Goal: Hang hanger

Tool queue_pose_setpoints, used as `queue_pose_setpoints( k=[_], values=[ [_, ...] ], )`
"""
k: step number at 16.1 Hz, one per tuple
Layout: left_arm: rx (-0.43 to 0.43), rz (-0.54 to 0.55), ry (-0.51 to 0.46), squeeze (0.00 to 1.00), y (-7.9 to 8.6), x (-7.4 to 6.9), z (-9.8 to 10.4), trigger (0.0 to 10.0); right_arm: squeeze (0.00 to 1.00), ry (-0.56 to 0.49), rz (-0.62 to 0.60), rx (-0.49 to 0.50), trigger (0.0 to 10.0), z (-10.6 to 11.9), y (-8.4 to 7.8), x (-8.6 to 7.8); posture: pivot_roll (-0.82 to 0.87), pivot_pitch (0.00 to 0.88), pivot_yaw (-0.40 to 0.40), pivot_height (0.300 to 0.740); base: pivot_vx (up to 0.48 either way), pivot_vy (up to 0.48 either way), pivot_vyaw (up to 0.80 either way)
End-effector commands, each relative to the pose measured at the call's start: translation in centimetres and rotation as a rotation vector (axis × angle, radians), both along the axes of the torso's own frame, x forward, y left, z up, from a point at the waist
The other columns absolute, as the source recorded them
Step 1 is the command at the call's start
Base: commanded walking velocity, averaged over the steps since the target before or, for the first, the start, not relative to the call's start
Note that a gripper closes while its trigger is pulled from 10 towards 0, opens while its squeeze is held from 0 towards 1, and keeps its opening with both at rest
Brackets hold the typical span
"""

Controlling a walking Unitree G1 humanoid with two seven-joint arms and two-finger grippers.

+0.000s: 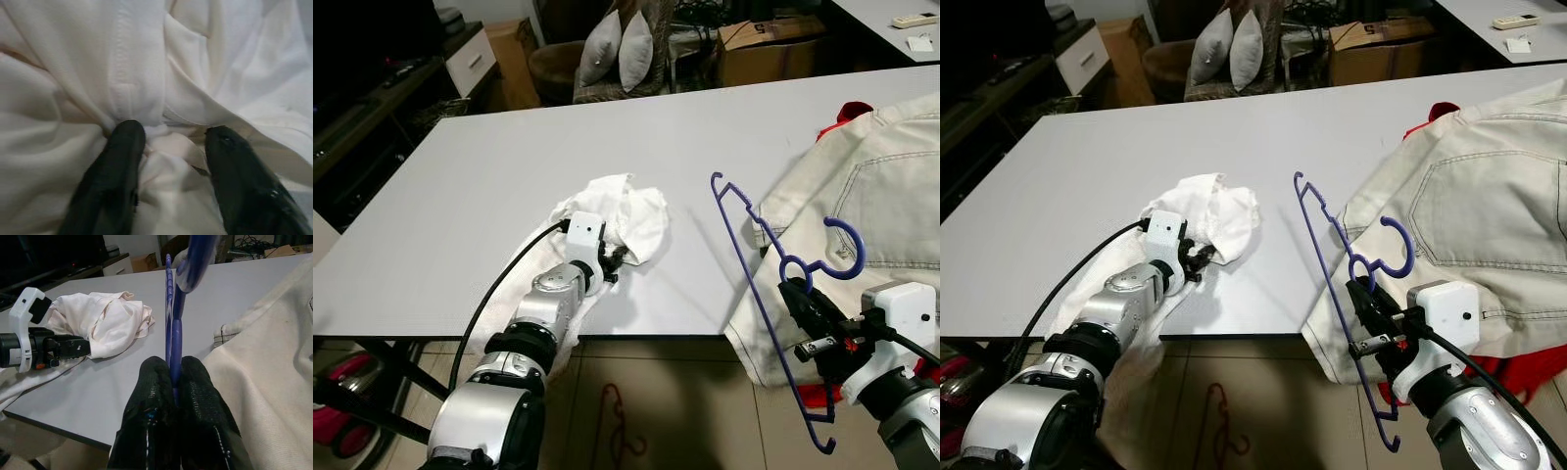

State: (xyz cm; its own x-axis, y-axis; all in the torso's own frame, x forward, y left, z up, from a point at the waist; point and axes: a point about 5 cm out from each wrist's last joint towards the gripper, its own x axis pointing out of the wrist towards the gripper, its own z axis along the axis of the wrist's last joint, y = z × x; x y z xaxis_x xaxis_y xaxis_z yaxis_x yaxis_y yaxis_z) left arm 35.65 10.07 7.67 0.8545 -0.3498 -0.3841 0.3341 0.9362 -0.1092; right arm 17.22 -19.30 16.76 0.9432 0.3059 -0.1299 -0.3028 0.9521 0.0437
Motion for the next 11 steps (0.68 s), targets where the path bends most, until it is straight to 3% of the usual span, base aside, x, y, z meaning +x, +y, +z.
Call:
queue_pose_setpoints(
  k=[1,11],
  values=[
    [0.021,0.045,0.046,0.0,1.06,-0.32,-0.85,0.0,0.0,-0.026,0.026,0.0,10.0,0.51,0.46,-0.13,-0.11,0.022,0.183,0.74,0.0,0.0,0.0],
    [0.004,0.063,0.054,0.0,1.56,-0.49,-1.0,0.0,0.0,-0.028,0.038,-0.009,10.0,0.44,0.53,0.05,-0.1,0.01,0.177,0.74,0.0,0.0,0.0]
  ],
)
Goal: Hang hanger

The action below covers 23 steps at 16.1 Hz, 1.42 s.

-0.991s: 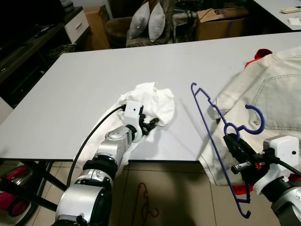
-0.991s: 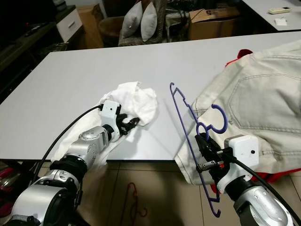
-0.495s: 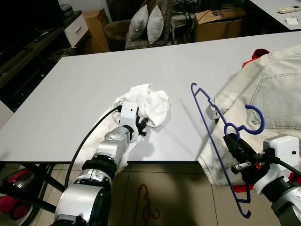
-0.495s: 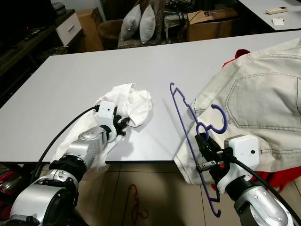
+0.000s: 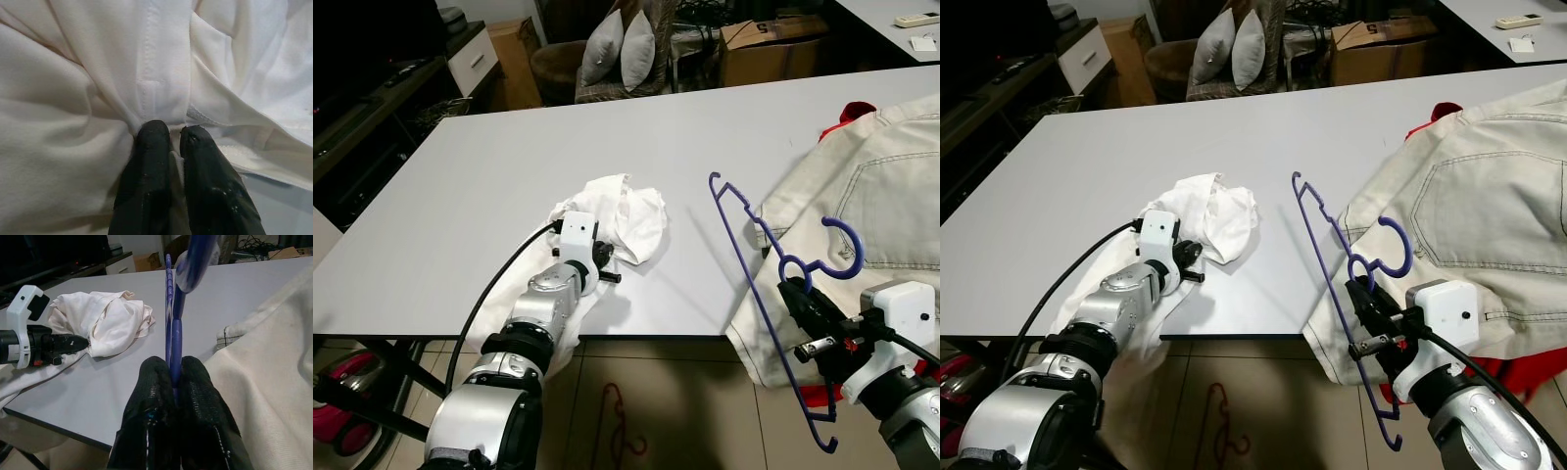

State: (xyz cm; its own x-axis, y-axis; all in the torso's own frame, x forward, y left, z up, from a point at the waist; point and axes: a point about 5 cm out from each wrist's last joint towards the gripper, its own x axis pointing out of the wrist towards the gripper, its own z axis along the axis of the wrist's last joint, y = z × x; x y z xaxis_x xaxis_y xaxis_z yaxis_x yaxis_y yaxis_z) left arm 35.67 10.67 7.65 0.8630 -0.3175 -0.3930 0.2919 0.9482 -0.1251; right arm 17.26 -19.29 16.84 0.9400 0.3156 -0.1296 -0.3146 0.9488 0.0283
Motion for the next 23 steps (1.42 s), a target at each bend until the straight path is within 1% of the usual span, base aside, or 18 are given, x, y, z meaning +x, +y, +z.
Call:
queue_pose_setpoints(
  k=[1,3,4,5,6,7,8,9,11,13,15,17,18,19,20,21,22,23],
  values=[
    [0.03,0.024,0.038,0.0,1.1,-0.5,-1.0,0.0,0.0,-0.023,0.028,0.006,10.0,0.4,0.6,0.1,-0.1,0.011,0.177,0.74,0.0,0.0,0.0],
    [0.056,0.031,0.023,0.0,1.4,-0.4,-0.9,0.0,0.0,-0.022,0.03,0.005,10.0,0.3,0.6,0.1,-0.1,0.016,0.177,0.74,0.0,0.0,0.0],
    [0.068,0.019,-0.013,0.0,1.5,-0.2,-0.5,0.0,0.0,-0.022,0.031,0.005,10.0,0.3,0.6,0.1,-0.1,0.016,0.177,0.74,0.0,0.0,0.0],
    [0.087,-0.02,-0.091,0.0,1.8,0.2,0.7,0.0,0.0,-0.024,0.029,0.005,10.0,0.4,0.6,0.2,-0.1,0.016,0.176,0.74,0.0,0.0,0.0],
    [0.1,-0.034,-0.108,0.0,2.0,0.4,1.0,0.0,0.0,-0.024,0.029,0.004,10.0,0.4,0.6,0.2,-0.1,0.016,0.176,0.74,0.0,0.0,0.0],
    [0.16,-0.054,-0.151,0.0,2.8,0.8,1.7,0.0,0.0,-0.025,0.029,0.004,10.0,0.4,0.5,0.3,-0.09,0.017,0.174,0.74,0.0,0.0,0.0],
    [0.201,-0.037,-0.188,0.0,4.2,1.4,2.8,0.0,0.0,-0.025,0.03,0.004,10.0,0.4,0.5,0.3,-0.09,0.017,0.168,0.74,0.0,0.0,0.0],
    [0.189,-0.013,-0.224,0.0,5.2,2.1,4.3,0.0,0.0,-0.025,0.034,0.006,10.0,0.4,0.5,0.4,-0.08,0.016,0.165,0.74,0.0,0.0,0.0],
    [0.155,-0.032,-0.271,0.0,5.5,2.6,5.9,0.0,0.0,-0.022,0.042,0.007,10.0,0.3,0.6,0.5,-0.08,0.017,0.16,0.74,0.0,0.0,0.0],
    [0.12,-0.062,-0.275,0.0,5.1,2.5,6.2,0.0,0.0,-0.023,0.051,0.009,10.0,0.3,0.7,0.7,-0.07,0.016,0.154,0.74,0.0,0.0,0.0],
    [0.121,-0.097,-0.288,0.0,4.6,2.0,5.8,0.0,0.0,-0.024,0.055,0.011,10.0,0.3,0.9,0.8,-0.07,0.018,0.155,0.74,0.0,0.0,0.0],
    [0.023,-0.145,-0.382,0.0,4.0,2.1,7.9,0.0,0.0,-0.024,0.052,0.012,10.0,0.3,0.8,0.8,-0.07,0.017,0.154,0.74,0.0,0.0,0.0],
    [-0.033,-0.16,-0.431,0.0,4.0,2.4,9.5,0.0,0.0,-0.023,0.052,0.012,10.0,0.3,0.8,0.8,-0.07,0.017,0.154,0.74,0.0,0.0,0.0],
    [-0.054,-0.161,-0.458,0.0,4.3,2.7,10.6,0.0,0.0,-0.023,0.053,0.013,10.0,0.3,0.9,0.9,-0.06,0.016,0.155,0.74,0.0,0.0,0.0],
    [-0.048,-0.129,-0.508,0.0,5.4,3.5,12.8,0.0,0.0,-0.024,0.053,0.013,10.0,0.2,0.9,0.9,-0.06,0.015,0.155,0.74,0.0,0.0,0.0],
    [0.001,-0.101,-0.524,0.0,6.5,4.0,13.9,0.0,0.0,-0.024,0.055,0.016,10.0,0.2,1.0,1.0,-0.06,0.013,0.157,0.74,0.0,0.0,0.0],
    [0.066,-0.083,-0.522,0.0,7.4,4.2,14.1,0.0,0.0,-0.024,0.056,0.017,10.0,0.2,1.0,1.0,-0.06,0.013,0.158,0.74,0.0,0.0,0.0],
    [0.188,-0.047,-0.503,0.0,9.1,4.3,14.2,0.0,0.0,-0.026,0.057,0.019,10.0,0.2,1.1,1.1,-0.06,0.013,0.163,0.74,0.0,0.0,0.0]
  ],
)
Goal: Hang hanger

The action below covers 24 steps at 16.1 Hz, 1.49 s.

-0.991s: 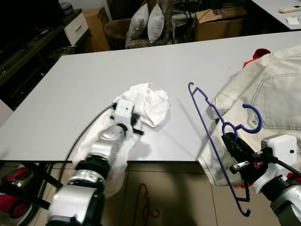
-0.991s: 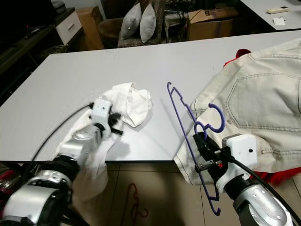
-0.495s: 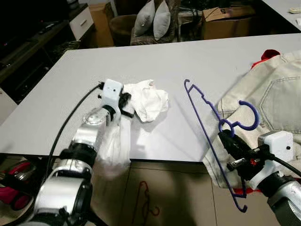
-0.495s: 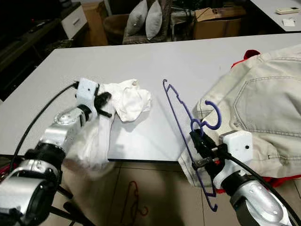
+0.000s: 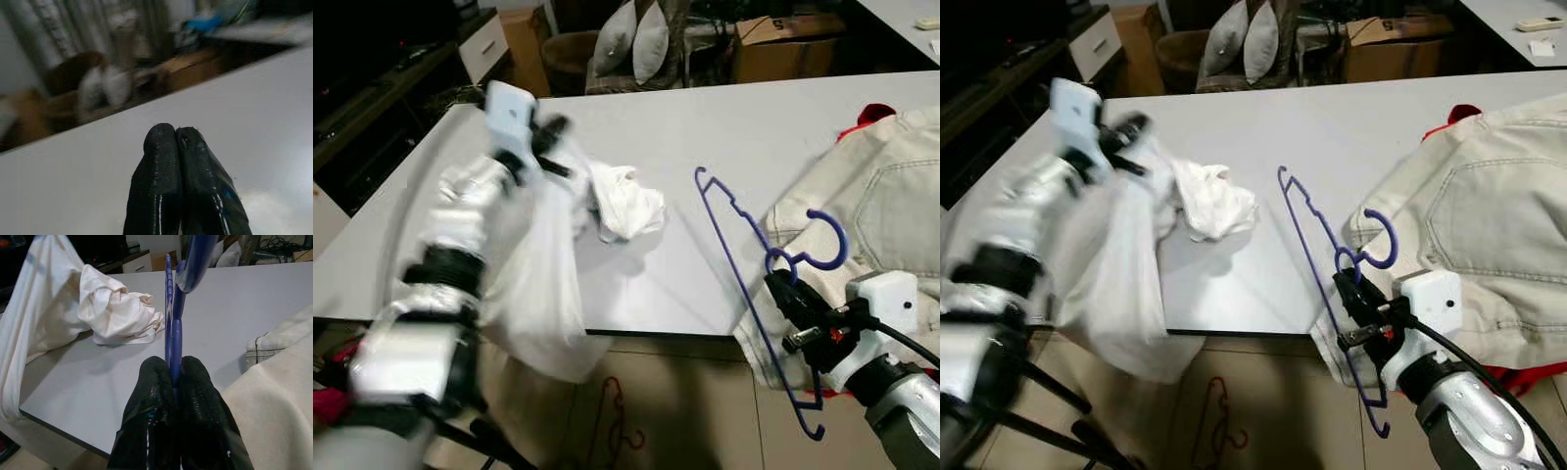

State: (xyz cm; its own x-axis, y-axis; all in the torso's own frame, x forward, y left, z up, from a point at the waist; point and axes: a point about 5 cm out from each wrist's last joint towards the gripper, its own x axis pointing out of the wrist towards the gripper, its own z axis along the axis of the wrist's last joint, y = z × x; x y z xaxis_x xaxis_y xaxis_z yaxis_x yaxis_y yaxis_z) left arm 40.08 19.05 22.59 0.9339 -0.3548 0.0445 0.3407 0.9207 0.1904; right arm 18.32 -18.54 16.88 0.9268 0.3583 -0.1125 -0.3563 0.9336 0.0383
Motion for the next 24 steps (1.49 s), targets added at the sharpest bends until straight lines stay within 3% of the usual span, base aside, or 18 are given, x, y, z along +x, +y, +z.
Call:
queue_pose_setpoints(
  k=[1,3,5,7,8,9,10,12,16,18,19,20,21,22,23,24],
  values=[
    [0.08,0.056,0.031,0.0,1.4,-0.1,-0.8,0.0,0.0,-0.014,0.012,0.004,10.0,0.1,0.3,0.0,-0.06,0.013,0.166,0.74,0.0,0.0,0.0],
    [0.277,0.168,0.079,0.0,4.2,-0.2,-1.4,0.0,0.0,-0.015,0.007,0.007,10.0,0.1,0.4,0.0,-0.07,0.008,0.172,0.74,0.0,0.0,0.0],
    [0.367,0.236,0.117,0.0,5.7,-0.5,-2.3,0.0,0.0,-0.014,0.007,0.008,10.0,0.0,0.5,-0.1,-0.07,0.006,0.174,0.74,0.0,0.0,0.0],
    [0.425,0.247,0.172,0.0,6.1,-0.9,-3.9,0.0,0.0,-0.011,0.01,0.009,10.0,-0.1,0.6,-0.2,-0.07,0.003,0.173,0.74,0.0,0.0,0.0],
    [0.441,0.191,0.283,0.0,5.5,-1.4,-6.2,10.0,0.0,-0.009,0.013,0.008,10.0,-0.1,0.6,-0.3,-0.08,0.0,0.177,0.74,0.0,0.0,0.0],
    [0.435,0.178,0.325,0.0,5.4,-1.7,-7.3,10.0,0.0,-0.01,0.014,0.008,10.0,-0.1,0.7,-0.3,-0.08,0.0,0.177,0.74,0.0,0.0,0.0],
    [0.407,0.168,0.331,1.0,5.2,-1.9,-7.7,10.0,0.0,-0.012,0.016,0.009,10.0,-0.1,0.8,-0.3,-0.08,0.0,0.178,0.74,0.0,0.0,0.0],
    [0.349,0.168,0.305,1.0,5.1,-1.7,-7.2,10.0,0.0,-0.011,0.017,0.009,10.0,-0.1,0.8,-0.4,-0.08,0.0,0.177,0.74,0.0,0.0,0.0],
    [0.173,0.249,0.156,1.0,7.2,-1.0,-3.1,10.0,0.0,-0.003,0.022,0.016,10.0,-0.4,1.0,-0.5,-0.06,0.0,0.17,0.74,0.0,0.0,0.0],
    [0.133,0.245,0.136,1.0,7.2,-0.9,-2.4,10.0,0.0,-0.004,0.028,0.02,10.0,-0.4,1.1,-0.4,-0.05,0.0,0.166,0.74,0.0,0.0,0.0],
    [0.083,0.095,0.164,1.0,5.4,-0.7,-2.7,10.0,0.0,-0.003,0.04,0.023,10.0,-0.5,1.2,-0.3,-0.04,0.0,0.16,0.74,0.0,0.0,0.0],
    [0.11,-0.065,0.227,1.0,3.3,-0.9,-4.0,10.0,0.0,-0.003,0.052,0.025,10.0,-0.5,1.4,-0.1,-0.04,0.0,0.157,0.74,0.0,0.0,0.0],
    [0.18,-0.155,0.286,1.0,2.0,-1.3,-5.6,10.0,0.0,-0.003,0.059,0.028,10.0,-0.5,1.5,0.1,-0.04,0.0,0.155,0.74,0.0,0.0,0.0],
    [0.231,-0.158,0.322,0.9,1.6,-1.6,-6.9,10.0,0.0,-0.004,0.065,0.031,10.0,-0.5,1.7,0.1,-0.04,0.0,0.153,0.74,0.0,0.0,0.0],
    [0.275,-0.124,0.348,0.0,1.5,-1.9,-8.1,10.0,0.0,-0.005,0.073,0.036,10.0,-0.4,1.9,0.1,-0.04,0.002,0.151,0.74,0.0,0.0,0.0],
    [0.291,-0.11,0.369,0.0,1.4,-2.1,-9.1,10.0,0.0,-0.001,0.083,0.04,10.0,-0.5,2.1,0.1,-0.04,0.004,0.15,0.74,0.0,0.0,0.0]
  ],
)
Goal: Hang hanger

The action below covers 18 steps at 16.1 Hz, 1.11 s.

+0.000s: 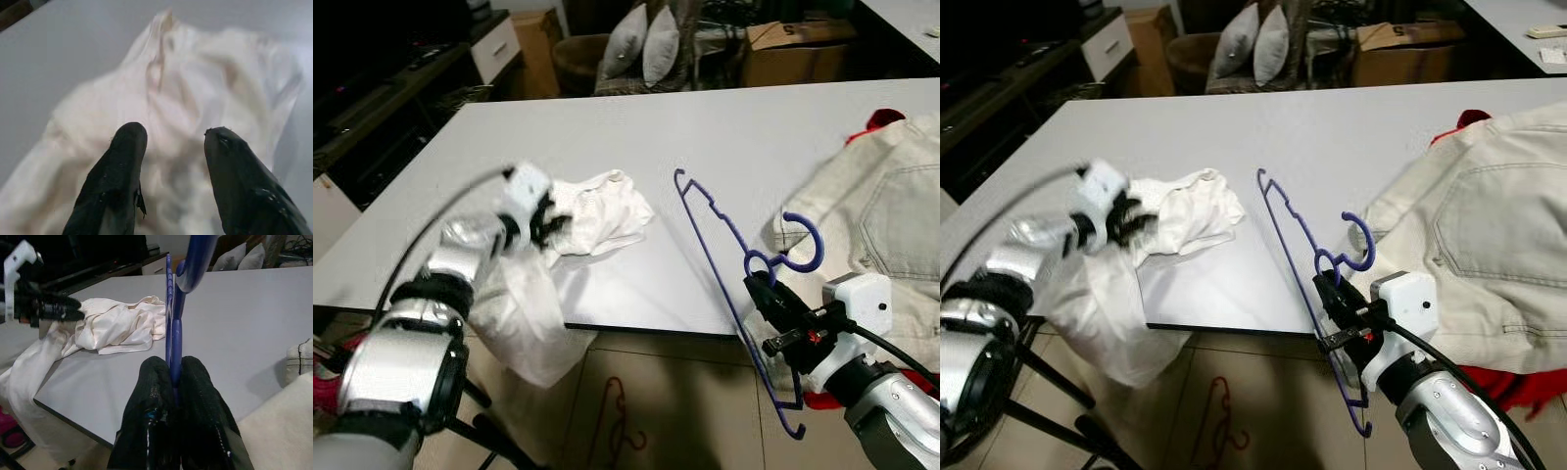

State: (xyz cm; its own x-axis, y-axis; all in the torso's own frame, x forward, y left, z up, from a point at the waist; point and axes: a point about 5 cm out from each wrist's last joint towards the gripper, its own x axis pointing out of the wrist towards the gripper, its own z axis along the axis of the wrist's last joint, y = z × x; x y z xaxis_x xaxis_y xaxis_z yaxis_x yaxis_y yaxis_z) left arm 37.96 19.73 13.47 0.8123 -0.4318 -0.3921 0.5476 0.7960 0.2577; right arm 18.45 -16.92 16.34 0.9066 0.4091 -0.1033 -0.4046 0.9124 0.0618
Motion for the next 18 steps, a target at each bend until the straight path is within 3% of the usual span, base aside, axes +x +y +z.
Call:
queue_pose_setpoints(
  k=[1,3,6,9,11,15,16,17,18],
  values=[
    [0.029,0.023,0.0,0.0,0.6,-0.1,-0.2,10.0,0.0,0.0,0.034,0.015,10.0,0.0,0.5,0.0,-0.04,0.004,0.15,0.74,0.0,0.0,0.0],
    [0.048,0.034,0.04,0.0,0.4,-0.6,-1.6,10.0,0.0,0.005,0.039,0.017,10.0,-0.1,0.7,-0.1,-0.03,0.013,0.15,0.74,0.0,0.0,0.0],
    [0.097,0.1,0.014,0.0,0.3,-0.6,-2.1,10.0,0.0,0.006,0.04,0.02,10.0,-0.1,0.9,0.0,-0.03,0.017,0.15,0.74,0.0,0.0,0.0],
    [0.021,0.152,0.037,0.0,-0.4,-0.7,-3.0,10.0,0.0,0.007,0.047,0.022,10.0,-0.1,1.0,0.1,-0.03,0.02,0.146,0.74,0.0,0.0,0.0],
    [0.058,0.207,0.043,0.0,-0.3,-0.9,-3.6,10.0,0.0,0.006,0.048,0.021,10.0,-0.1,1.0,0.1,-0.03,0.023,0.145,0.74,0.0,0.0,0.0],
    [0.048,0.265,0.084,0.0,-0.4,-1.3,-4.7,9.8,0.0,0.006,0.049,0.019,10.0,0.0,1.0,0.1,-0.04,0.028,0.145,0.74,0.0,0.0,0.0],
    [0.026,0.29,0.085,0.0,-0.5,-1.3,-4.8,4.6,0.0,0.005,0.05,0.019,10.0,0.0,1.1,0.2,-0.04,0.029,0.145,0.74,0.0,0.0,0.0],
    [0.014,0.303,0.083,0.0,-0.5,-1.3,-4.8,4.2,0.0,0.004,0.05,0.019,10.0,0.0,1.1,0.2,-0.05,0.03,0.147,0.74,0.0,0.0,0.0],
    [-0.007,0.318,0.084,0.0,-0.6,-1.3,-4.8,1.6,0.0,0.004,0.05,0.019,10.0,0.0,1.1,0.1,-0.05,0.032,0.148,0.74,0.0,0.0,0.0]
  ],
)
